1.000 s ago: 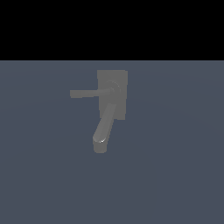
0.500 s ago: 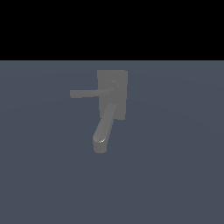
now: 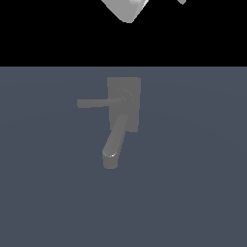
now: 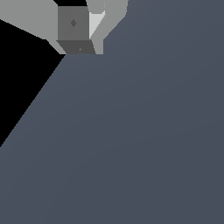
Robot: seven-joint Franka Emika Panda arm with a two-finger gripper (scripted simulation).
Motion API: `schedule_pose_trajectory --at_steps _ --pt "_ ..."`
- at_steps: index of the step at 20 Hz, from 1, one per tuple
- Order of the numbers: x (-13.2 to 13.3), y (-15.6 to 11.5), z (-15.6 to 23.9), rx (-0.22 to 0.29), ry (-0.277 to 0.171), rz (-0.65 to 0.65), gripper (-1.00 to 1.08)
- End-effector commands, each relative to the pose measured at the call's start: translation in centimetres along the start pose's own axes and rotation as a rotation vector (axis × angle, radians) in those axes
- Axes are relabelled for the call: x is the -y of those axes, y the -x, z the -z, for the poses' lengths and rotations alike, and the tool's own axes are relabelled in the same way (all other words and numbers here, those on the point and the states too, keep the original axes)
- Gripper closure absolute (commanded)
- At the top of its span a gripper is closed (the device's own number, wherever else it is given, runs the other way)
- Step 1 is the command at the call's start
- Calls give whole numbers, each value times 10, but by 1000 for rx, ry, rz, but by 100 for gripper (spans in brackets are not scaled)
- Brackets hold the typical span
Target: Turn on the faucet by rotating a designated handle.
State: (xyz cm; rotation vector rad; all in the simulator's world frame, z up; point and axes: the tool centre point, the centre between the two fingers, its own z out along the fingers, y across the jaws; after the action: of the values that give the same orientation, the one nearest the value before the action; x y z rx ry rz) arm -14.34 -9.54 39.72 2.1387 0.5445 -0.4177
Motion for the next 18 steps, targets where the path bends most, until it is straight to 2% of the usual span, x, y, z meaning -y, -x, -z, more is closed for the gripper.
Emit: schedule_pose_trajectory --at_steps 1,12,18 --pt "-4 -9 -2 13 66 39 108" --pt "-16 -56 -5 51 344 218 108" --pt "-18 -80 -3 57 463 299 108"
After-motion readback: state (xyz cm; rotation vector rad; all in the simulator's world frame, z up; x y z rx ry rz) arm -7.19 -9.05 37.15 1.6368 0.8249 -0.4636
